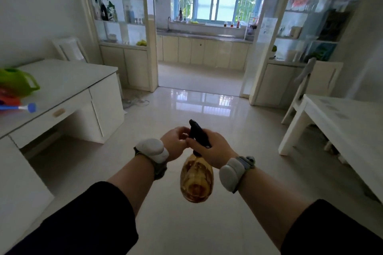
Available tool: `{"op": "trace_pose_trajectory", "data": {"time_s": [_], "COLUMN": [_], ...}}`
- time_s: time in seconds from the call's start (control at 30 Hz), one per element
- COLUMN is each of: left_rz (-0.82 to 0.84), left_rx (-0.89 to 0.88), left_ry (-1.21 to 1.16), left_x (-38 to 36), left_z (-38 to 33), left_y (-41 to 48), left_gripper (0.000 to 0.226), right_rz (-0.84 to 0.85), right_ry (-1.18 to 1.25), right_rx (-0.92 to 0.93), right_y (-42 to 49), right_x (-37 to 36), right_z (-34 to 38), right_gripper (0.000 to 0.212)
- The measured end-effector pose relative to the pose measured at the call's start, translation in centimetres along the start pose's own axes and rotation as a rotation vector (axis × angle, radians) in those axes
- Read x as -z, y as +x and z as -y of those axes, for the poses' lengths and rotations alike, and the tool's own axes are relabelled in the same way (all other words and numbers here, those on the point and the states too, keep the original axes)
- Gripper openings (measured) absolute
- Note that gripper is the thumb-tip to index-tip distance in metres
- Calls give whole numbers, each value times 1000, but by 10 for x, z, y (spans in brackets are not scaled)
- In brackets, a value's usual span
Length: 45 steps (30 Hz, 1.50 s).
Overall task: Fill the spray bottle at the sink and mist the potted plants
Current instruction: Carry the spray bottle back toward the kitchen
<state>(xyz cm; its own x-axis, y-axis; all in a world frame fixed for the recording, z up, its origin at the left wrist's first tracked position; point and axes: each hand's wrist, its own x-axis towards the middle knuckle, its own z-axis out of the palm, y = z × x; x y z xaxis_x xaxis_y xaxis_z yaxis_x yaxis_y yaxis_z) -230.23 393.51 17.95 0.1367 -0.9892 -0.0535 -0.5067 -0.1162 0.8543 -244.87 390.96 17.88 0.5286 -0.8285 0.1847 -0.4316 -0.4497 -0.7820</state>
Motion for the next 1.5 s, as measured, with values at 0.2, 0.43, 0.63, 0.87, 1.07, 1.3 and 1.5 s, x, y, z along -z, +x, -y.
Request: {"op": "trace_pose_trajectory", "data": {"time_s": [0.2, 0.43, 0.63, 0.87, 1.07, 1.3, 1.5], "left_rz": [44, -1, -72, -125, -81, -42, -85], "left_rx": [-107, -95, -65, -66, -90, -143, -132], "left_ry": [57, 68, 101, 18, -8, 5, 52], "left_x": [-17, -40, -9, 39, 95, 118, 136], "left_z": [-34, -62, -69, -31, -16, -26, -14], "left_y": [179, 401, 545, 732, 929, 1111, 1289], "left_gripper": [38, 38, 36, 32, 28, 28, 28], "right_rz": [-85, -11, 50, 135, 106, 52, 88], "right_ry": [74, 61, 50, 88, 75, 89, 99], "right_rx": [-33, -10, 32, 40, 8, -3, 4], "right_y": [142, 333, 489, 686, 873, 1037, 1211], "right_x": [69, 148, 179, 168, 174, 215, 234], "right_z": [-77, -187, -230, -287, -324, -376, -447], "right_gripper": [43, 45, 44, 43, 43, 45, 47]}}
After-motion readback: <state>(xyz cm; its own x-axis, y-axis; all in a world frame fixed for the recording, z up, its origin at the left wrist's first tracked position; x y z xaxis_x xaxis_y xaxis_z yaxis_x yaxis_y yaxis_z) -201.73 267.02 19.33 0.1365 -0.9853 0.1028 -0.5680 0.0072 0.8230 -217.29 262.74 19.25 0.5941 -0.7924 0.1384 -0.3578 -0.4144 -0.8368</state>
